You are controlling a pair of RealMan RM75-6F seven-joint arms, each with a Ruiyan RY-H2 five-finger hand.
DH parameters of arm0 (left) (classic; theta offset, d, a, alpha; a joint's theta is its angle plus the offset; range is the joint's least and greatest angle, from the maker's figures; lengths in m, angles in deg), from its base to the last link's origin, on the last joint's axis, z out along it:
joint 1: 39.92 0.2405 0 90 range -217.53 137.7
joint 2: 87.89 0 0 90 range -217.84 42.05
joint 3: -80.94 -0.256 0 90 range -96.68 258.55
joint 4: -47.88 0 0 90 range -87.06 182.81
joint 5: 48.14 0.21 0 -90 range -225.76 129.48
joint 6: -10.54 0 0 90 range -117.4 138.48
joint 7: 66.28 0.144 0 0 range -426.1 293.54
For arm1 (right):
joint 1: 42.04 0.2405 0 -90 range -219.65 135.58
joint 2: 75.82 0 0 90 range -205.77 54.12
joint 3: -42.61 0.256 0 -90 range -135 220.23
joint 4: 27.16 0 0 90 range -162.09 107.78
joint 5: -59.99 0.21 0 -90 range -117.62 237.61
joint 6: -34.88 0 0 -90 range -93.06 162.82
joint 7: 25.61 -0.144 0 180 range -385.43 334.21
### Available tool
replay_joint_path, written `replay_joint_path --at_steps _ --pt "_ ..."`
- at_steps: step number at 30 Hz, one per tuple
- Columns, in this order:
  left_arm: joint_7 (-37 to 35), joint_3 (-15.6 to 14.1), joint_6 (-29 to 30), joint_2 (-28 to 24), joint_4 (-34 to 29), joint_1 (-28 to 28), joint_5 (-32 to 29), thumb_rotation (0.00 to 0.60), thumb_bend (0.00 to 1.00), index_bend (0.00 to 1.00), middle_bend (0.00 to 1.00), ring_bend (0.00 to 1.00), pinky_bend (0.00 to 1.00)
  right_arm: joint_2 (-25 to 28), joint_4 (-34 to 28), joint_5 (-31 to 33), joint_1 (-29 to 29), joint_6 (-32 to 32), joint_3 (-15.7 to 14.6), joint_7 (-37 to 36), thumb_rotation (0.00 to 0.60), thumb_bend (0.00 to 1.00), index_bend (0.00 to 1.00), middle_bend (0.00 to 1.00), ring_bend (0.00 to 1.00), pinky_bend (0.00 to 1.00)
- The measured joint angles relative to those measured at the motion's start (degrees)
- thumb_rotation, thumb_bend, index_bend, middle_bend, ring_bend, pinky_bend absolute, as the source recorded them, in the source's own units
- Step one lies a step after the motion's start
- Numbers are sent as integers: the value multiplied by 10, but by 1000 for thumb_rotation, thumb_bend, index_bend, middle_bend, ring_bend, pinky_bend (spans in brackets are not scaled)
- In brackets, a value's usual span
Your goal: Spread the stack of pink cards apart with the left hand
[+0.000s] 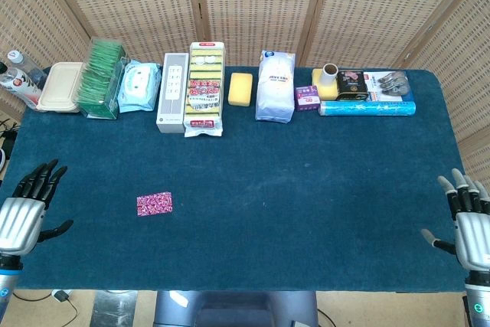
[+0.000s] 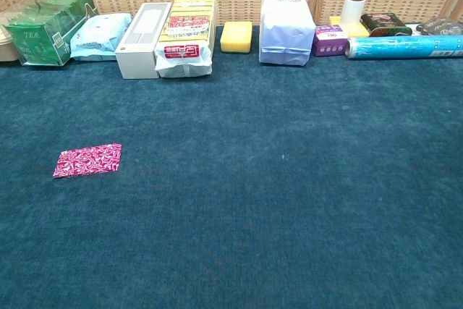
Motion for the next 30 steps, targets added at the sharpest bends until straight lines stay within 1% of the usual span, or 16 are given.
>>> replay_joint_path --at_steps 7,12,15,18,22,25,28,30 --pt "-1 5 -9 5 16 -2 22 600 90 0 0 0 125 5 -7 1 -2 -3 -2 -2 600 0 81 0 0 0" --pt "-6 3 -46 1 8 -18 31 600 42 0 0 0 70 9 -13 2 -5 -2 -2 -4 600 0 81 0 0 0" --pt "-3 -2 -90 -8 -7 -35 35 600 16 0 0 0 40 13 -14 5 -5 -3 -1 -12 600 0 81 0 0 0" --pt "0 -12 -151 -28 -38 -58 38 600 3 0 0 0 29 17 -14 10 -6 -6 1 -24 600 0 81 0 0 0" --pt "21 -23 -256 -69 -109 -98 28 600 0 0 0 0 21 25 -14 11 -9 -6 2 -45 600 0 81 0 0 0" --pt "41 -31 -316 -95 -162 -125 15 600 0 0 0 0 21 31 -15 9 -12 -2 2 -58 600 0 81 0 0 0" --pt "59 -36 -353 -107 -190 -143 0 600 0 0 0 0 21 36 -16 6 -14 0 1 -71 600 0 81 0 0 0" --pt "67 -36 -366 -108 -195 -150 -13 600 0 0 0 0 21 41 -17 3 -17 3 0 -81 600 0 81 0 0 0"
